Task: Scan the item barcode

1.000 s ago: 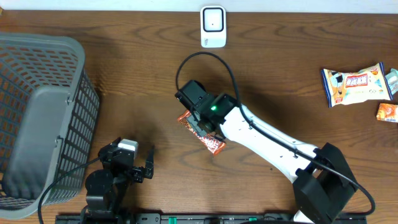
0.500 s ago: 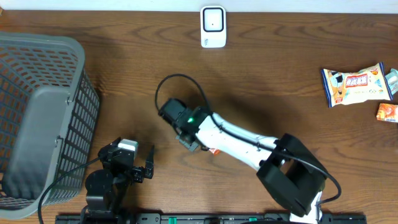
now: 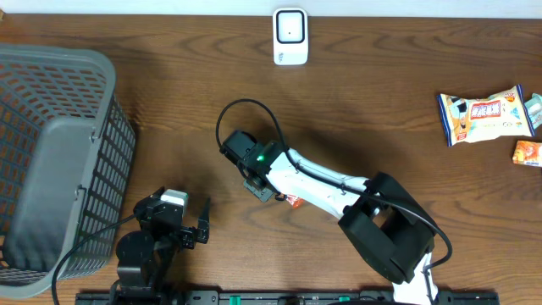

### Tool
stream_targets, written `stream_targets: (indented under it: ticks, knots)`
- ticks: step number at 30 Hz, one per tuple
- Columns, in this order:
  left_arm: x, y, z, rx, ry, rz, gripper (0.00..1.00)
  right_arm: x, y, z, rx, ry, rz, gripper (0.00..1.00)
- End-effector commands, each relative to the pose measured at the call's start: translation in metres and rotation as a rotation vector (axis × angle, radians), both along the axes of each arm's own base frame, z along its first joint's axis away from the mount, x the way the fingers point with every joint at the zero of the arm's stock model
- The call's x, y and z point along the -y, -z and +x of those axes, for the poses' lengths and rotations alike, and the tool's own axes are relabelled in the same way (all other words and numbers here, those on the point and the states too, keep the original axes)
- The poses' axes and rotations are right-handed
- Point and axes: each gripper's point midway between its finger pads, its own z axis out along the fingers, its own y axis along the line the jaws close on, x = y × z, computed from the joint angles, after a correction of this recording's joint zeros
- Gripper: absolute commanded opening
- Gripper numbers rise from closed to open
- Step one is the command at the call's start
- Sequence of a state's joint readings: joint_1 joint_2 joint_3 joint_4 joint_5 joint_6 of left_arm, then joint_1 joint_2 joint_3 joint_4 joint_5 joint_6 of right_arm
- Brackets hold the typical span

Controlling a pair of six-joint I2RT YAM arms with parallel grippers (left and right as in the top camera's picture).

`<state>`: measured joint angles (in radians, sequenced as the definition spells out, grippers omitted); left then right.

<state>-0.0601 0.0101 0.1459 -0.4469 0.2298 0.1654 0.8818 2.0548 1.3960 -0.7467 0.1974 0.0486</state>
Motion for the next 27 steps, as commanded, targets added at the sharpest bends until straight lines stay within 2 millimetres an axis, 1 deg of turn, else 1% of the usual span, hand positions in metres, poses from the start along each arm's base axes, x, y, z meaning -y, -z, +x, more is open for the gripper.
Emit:
stream_targets:
  ticks: [1,3,7,9,11,13,14,16,18,20,21,22,23,24,25,27]
  knots:
    - [0.0,0.009,-0.002,-0.025,0.005,0.015,0.98,0.023,0.013,0.019,-0.013,0.112,-0.018,0.01]
    - [0.0,0.009,-0.002,-0.025,0.005,0.015,0.98,0.037,0.014,0.03,-0.021,0.163,-0.013,0.01]
    - [0.0,0.009,-0.002,-0.025,0.005,0.015,0.99,0.072,0.016,0.055,-0.042,0.284,0.01,0.01]
    - [0.0,0.009,-0.002,-0.025,0.005,0.015,0.98,0.083,0.017,0.064,-0.071,0.33,0.051,0.01]
    - [0.0,0.009,-0.002,-0.025,0.005,0.015,0.98,0.086,0.017,0.069,-0.117,0.329,0.116,0.01]
    - [0.0,0.009,-0.002,-0.025,0.005,0.015,0.98,0.081,0.013,0.071,-0.168,0.295,0.203,0.01]
    - [0.0,0.009,-0.002,-0.025,0.005,0.015,0.98,0.081,0.008,0.073,-0.184,0.293,0.235,0.01]
    - [0.0,0.009,-0.002,-0.025,0.005,0.015,0.99,0.085,-0.008,0.08,-0.191,0.315,0.271,0.01]
    - [0.0,0.009,-0.002,-0.025,0.005,0.015,0.98,0.09,-0.029,0.085,-0.18,0.329,0.285,0.02]
    - [0.0,0.009,-0.002,-0.025,0.005,0.015,0.98,0.093,-0.055,0.088,-0.16,0.333,0.298,0.03]
    - [0.0,0.01,-0.002,-0.025,0.005,0.016,0.99,0.092,-0.068,0.088,-0.147,0.33,0.306,0.06]
    - [0.0,0.009,-0.002,-0.025,0.005,0.015,0.98,0.092,-0.079,0.088,-0.131,0.321,0.316,0.12]
    - [0.0,0.009,-0.002,-0.025,0.005,0.015,0.99,0.09,-0.086,0.087,-0.115,0.307,0.32,0.21]
    - [0.0,0.01,-0.002,-0.025,0.005,0.016,0.98,0.091,-0.089,0.086,-0.097,0.303,0.308,0.3]
    - [0.0,0.009,-0.002,-0.025,0.005,0.015,0.99,0.093,-0.088,0.087,-0.078,0.303,0.278,0.34]
    - [0.0,0.009,-0.002,-0.025,0.005,0.015,0.99,0.096,-0.078,0.084,-0.06,0.314,0.218,0.37]
